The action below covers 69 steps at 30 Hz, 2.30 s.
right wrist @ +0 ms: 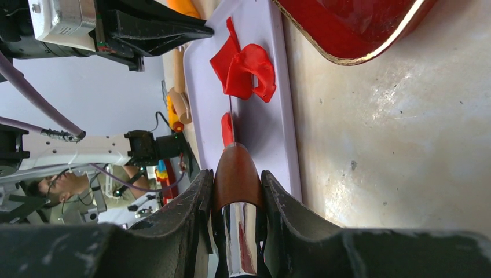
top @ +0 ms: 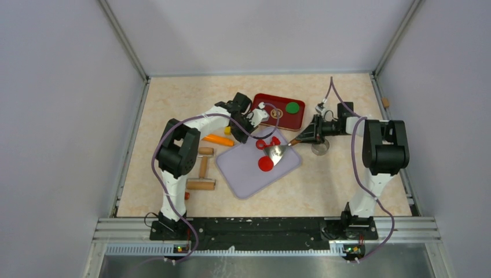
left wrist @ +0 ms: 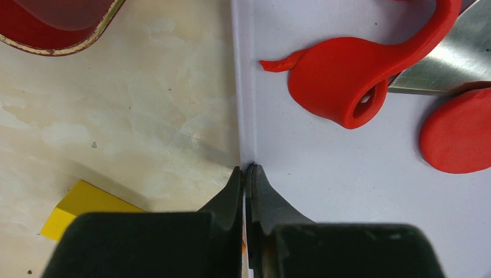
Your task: Roll out the dumpling wrappers from the dough
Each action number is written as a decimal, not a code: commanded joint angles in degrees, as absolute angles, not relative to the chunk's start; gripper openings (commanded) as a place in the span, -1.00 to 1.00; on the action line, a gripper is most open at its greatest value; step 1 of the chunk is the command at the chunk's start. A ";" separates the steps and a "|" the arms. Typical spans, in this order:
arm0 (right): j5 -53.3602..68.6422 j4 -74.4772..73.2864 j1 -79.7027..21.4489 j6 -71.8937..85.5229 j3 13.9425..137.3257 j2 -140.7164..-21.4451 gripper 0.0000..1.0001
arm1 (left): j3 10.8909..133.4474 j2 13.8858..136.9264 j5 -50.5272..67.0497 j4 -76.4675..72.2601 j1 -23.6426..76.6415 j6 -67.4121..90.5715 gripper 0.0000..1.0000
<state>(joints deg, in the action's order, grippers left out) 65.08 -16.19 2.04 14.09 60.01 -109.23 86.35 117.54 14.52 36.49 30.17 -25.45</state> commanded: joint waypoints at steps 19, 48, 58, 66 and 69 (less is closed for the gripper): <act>63.30 -37.26 2.08 -4.65 67.62 -114.64 -1.00 | 87.53 117.25 13.80 34.81 31.02 -26.23 -1.00; 76.37 -17.00 2.02 14.02 60.86 -113.31 -1.00 | 87.85 114.17 13.04 34.59 29.63 -25.62 -0.98; 73.34 -20.15 2.04 10.97 62.29 -113.12 -1.00 | 88.85 110.88 15.12 34.63 27.73 -24.26 -0.88; 65.54 -21.97 0.44 8.07 63.62 -113.82 -1.00 | 87.54 112.97 18.54 35.94 27.77 -24.73 -0.86; 63.89 -20.56 -1.55 9.07 63.19 -113.50 -1.00 | 87.07 113.95 18.83 36.12 27.77 -25.08 -0.87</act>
